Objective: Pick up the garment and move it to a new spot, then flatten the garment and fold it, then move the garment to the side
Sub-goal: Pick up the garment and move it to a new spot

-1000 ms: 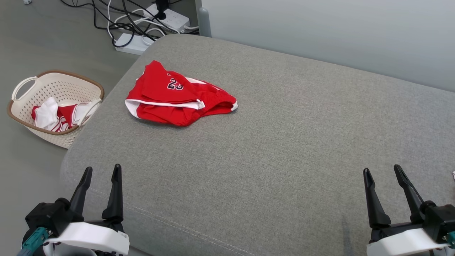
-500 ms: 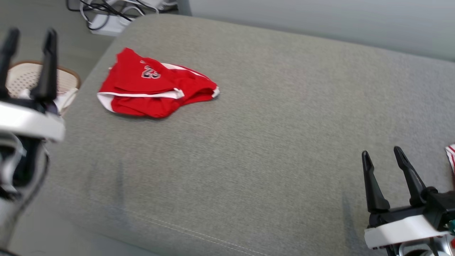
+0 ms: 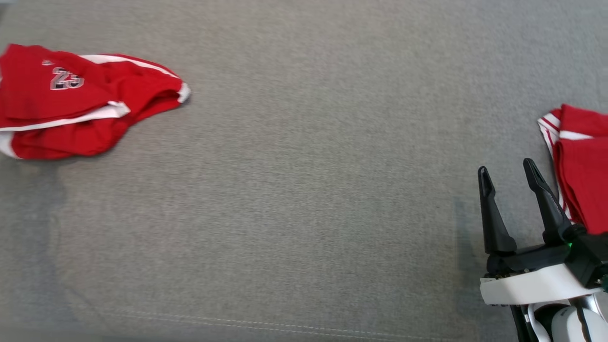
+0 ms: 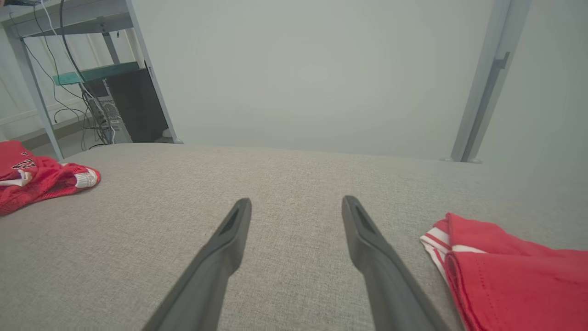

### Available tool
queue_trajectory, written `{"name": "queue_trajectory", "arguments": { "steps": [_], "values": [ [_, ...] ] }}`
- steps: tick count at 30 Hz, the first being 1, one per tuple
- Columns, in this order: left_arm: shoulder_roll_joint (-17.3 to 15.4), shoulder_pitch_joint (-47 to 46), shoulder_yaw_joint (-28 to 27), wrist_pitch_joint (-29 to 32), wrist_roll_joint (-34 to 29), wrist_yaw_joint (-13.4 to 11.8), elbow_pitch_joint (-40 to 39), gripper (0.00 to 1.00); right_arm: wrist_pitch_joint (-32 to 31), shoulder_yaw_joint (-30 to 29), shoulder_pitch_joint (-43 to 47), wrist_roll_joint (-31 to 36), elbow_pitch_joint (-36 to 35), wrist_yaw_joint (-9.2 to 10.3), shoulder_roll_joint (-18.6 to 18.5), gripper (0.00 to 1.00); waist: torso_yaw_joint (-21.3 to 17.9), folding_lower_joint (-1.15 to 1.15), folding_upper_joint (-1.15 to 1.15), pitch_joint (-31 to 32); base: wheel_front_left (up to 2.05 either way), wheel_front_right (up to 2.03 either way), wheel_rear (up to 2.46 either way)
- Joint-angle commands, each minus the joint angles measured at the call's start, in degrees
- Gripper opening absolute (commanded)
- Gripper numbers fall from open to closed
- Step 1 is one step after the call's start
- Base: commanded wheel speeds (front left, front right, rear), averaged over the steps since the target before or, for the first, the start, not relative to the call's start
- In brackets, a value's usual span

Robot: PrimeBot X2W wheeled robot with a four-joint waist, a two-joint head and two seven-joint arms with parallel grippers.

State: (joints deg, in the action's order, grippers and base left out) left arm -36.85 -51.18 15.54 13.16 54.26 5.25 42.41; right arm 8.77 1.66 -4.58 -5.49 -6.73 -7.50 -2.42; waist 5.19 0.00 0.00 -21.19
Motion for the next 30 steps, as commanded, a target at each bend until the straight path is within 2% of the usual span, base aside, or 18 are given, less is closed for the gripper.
{"name": "queue_trajectory", "arguments": {
  "steps": [1,9,14,15,16,22,30],
  "values": [
    [-4.45,-2.78,-2.14,0.46,0.94,0.72,0.65,1.0,0.83,1.58,-1.29,0.14,-1.43,0.01,-0.46,1.0,-3.93,0.0,0.0,-3.96,0.0,0.0,0.0],
    [-5.76,-4.84,-1.7,2.95,3.69,2.06,10.29,1.0,1.37,2.4,-2.92,0.51,-2.14,0.01,-0.46,1.0,-5.75,0.0,0.0,-7.7,0.0,0.0,0.0],
    [-4.86,-5.07,-1.16,3.92,5.32,2.2,13.28,1.0,1.54,2.63,-3.54,0.31,-2.32,0.01,-0.46,1.0,-5.84,0.0,0.0,-8.42,0.0,0.0,0.0],
    [-4.85,-5.12,-1.04,3.55,5.4,2.21,13.45,0.75,1.6,2.61,-3.59,0.23,-2.3,0.01,-0.46,1.0,-5.81,0.0,0.0,-8.46,0.0,0.0,0.0],
    [-4.78,-4.97,-0.72,3.81,5.59,2.21,13.59,0.0,1.66,2.61,-3.64,0.21,-2.25,0.01,-0.46,1.0,-5.79,0.0,0.0,-8.42,0.0,0.0,0.0],
    [-5.18,-4.49,0.85,1.62,6.34,2.23,11.21,0.0,1.97,2.29,-3.86,-0.26,-1.82,0.01,-0.46,1.0,-5.37,0.0,0.0,-7.64,0.0,0.0,0.0],
    [-5.57,-4.42,2.17,-7.56,4.48,2.23,8.48,0.0,2.19,0.98,-2.61,-0.77,-1.17,0.01,-0.46,1.0,-3.69,0.0,0.0,-4.77,0.0,0.0,0.0]
  ]
}}
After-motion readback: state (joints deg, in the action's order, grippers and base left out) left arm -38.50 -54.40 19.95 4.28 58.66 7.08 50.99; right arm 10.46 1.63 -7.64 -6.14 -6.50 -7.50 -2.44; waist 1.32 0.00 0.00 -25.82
